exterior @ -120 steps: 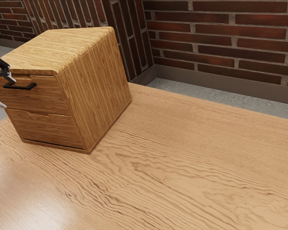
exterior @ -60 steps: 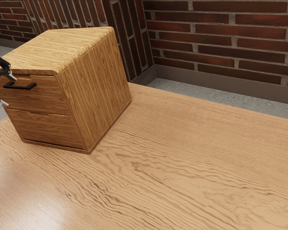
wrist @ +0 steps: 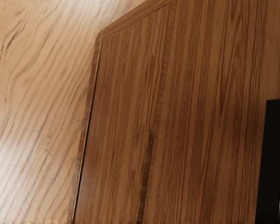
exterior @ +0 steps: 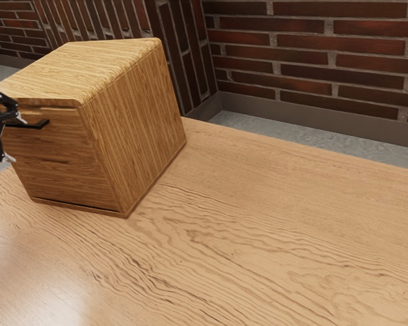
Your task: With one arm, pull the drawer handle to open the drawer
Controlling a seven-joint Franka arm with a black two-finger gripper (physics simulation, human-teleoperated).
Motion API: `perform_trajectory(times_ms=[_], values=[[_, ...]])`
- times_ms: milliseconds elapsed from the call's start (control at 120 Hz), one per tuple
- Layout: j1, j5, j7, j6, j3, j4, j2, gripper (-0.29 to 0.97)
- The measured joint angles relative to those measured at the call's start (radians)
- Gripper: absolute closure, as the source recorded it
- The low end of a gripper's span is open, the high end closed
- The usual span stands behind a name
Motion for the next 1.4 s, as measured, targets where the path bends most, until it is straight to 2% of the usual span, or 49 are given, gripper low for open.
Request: perform_trajectory(times_ms=[258, 358, 425, 675, 800, 933, 1400], values=[[0.004, -0.004, 0.002, 0.0, -0.008, -0.116, -0.131, 0.03], [0.113, -0.003, 0.003, -0.005, -0.092, -0.19, -0.203, 0.03], [0.149, -0.004, 0.005, -0.007, -0.123, -0.228, -0.241, 0.03], [0.226, 0.002, 0.01, -0.026, -0.143, -0.299, -0.348, 0.03], [0.299, 0.004, 0.013, -0.033, -0.205, -0.352, -0.4, 0.03], [0.314, 0.004, 0.017, -0.035, -0.216, -0.404, -0.453, 0.03], [0.483, 0.004, 0.032, -0.057, -0.314, -0.526, -0.615, 0.03]])
